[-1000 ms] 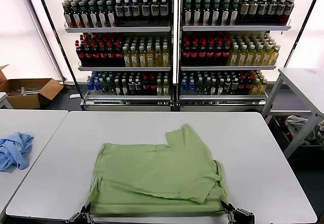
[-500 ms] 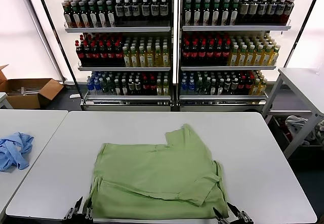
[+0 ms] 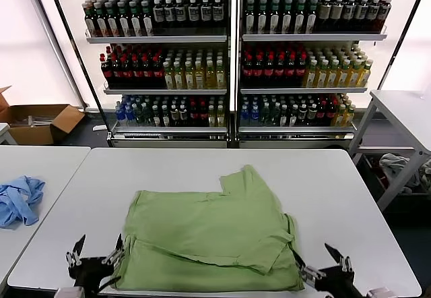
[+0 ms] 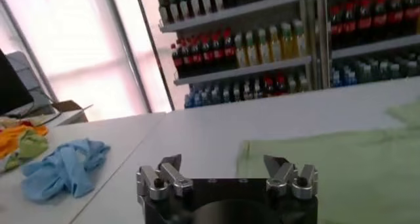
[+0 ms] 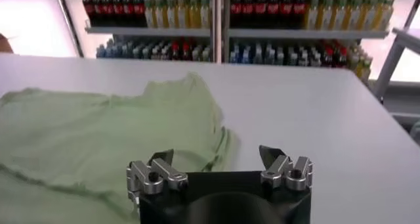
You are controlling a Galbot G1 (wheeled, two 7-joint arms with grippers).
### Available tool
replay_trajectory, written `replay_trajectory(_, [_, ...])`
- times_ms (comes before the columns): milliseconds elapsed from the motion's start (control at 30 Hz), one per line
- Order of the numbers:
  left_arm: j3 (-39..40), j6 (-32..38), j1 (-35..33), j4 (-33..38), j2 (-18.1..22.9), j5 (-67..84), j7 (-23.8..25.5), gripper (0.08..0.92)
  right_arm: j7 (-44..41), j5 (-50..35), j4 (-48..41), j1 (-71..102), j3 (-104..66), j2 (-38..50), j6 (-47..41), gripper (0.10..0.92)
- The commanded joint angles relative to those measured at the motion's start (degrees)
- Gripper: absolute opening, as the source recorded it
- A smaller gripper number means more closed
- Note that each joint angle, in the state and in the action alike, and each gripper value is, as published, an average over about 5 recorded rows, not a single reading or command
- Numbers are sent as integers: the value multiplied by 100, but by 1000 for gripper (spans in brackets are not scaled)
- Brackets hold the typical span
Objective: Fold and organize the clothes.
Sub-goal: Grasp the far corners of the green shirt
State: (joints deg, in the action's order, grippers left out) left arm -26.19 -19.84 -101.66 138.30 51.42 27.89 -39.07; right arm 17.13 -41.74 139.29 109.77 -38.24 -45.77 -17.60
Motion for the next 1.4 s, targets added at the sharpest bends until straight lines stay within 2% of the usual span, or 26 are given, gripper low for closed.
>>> replay_trajectory(33, [55, -106, 1581, -547, 24, 740, 1171, 818, -764, -704, -1493, -2989, 522, 359, 6, 823])
replay_trajectory(167, [77, -179, 2233, -1199, -36, 1122, 1781, 822, -1249, -1082, -2581, -4873, 1745, 424, -189, 823])
replay_trajectory(233, [78, -351, 2533, -1449, -88, 1309, 2004, 823, -1223, -1194, -3168, -5854, 2460, 293, -464, 823])
replay_trajectory(400, [156, -1086, 3138, -1997, -252, 1631, 2336, 823, -579, -1195, -4375, -7656, 3970, -344, -1462, 823])
replay_trajectory(600, [431, -1334, 3662, -2791, -300, 1684, 2469, 823, -560, -978, -5237, -8535, 4797, -956, -1558, 823])
replay_trajectory(933, [995, -1342, 4514, -4079, -221, 1623, 2583, 823, -795, -439, -6103, -8767, 5109, -1411, -1558, 823])
replay_trajectory(1400, [1024, -1338, 4556, -4503, -123, 1559, 2830, 823, -943, -86, -6235, -8458, 5062, -1540, -1554, 823])
